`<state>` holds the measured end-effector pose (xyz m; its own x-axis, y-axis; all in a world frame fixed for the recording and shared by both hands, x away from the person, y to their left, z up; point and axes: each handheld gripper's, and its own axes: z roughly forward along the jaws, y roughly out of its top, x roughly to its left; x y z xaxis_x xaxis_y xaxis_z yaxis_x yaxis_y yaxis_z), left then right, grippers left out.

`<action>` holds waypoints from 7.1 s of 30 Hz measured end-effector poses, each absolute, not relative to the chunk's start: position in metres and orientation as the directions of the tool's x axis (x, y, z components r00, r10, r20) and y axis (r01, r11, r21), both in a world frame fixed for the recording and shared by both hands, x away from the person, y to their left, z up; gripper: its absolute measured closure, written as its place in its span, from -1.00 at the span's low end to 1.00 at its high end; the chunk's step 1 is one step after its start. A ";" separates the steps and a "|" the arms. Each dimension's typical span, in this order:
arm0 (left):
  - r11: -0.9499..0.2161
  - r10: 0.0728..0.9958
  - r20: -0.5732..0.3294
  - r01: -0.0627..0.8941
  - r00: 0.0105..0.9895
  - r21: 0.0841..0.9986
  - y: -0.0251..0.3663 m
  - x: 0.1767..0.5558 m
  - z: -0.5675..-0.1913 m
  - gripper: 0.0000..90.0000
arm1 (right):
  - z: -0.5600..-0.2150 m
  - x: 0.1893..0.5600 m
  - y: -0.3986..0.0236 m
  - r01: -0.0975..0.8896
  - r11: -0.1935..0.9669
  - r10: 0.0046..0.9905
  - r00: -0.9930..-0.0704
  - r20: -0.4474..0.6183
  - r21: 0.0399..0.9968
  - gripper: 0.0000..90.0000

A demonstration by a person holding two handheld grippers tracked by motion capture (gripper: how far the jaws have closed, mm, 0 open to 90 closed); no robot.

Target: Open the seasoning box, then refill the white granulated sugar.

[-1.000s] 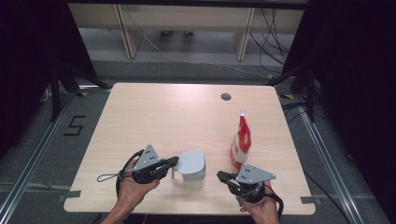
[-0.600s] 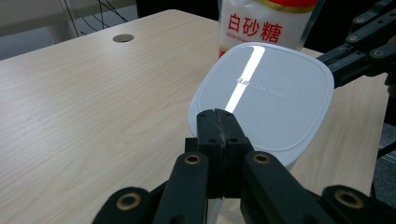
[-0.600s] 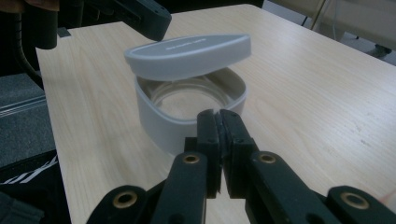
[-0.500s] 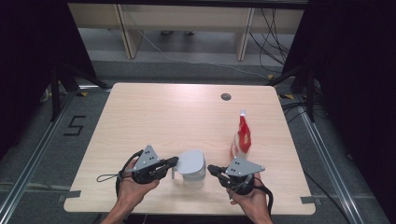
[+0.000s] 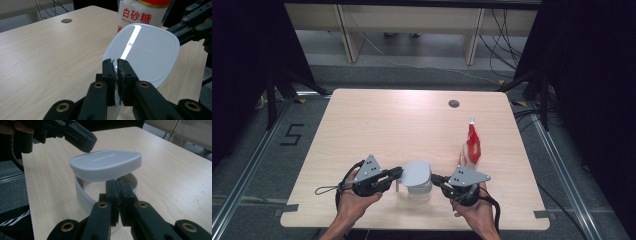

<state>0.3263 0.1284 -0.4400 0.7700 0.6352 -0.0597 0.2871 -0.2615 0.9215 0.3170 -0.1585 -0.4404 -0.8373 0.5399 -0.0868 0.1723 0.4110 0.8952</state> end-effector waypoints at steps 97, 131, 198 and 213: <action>-0.407 0.676 -0.030 0.407 0.736 0.818 0.165 0.296 -0.483 -0.51 | -0.459 0.268 -0.232 0.291 0.409 0.644 -0.764 -0.047 0.865 0.13; -0.438 0.665 -0.012 0.403 0.747 0.804 0.164 0.298 -0.487 -0.53 | -0.467 0.312 -0.245 0.362 0.286 0.838 -0.543 -0.049 0.887 -0.48; -0.441 0.669 -0.006 0.404 0.743 0.802 0.165 0.297 -0.485 -0.53 | -0.484 0.370 -0.247 0.294 0.152 0.824 -0.566 0.043 0.944 -0.40; -0.454 0.656 0.008 0.387 0.755 0.802 0.165 0.298 -0.485 -0.53 | -0.498 0.373 -0.237 0.249 0.087 0.864 -0.502 0.052 0.965 -0.17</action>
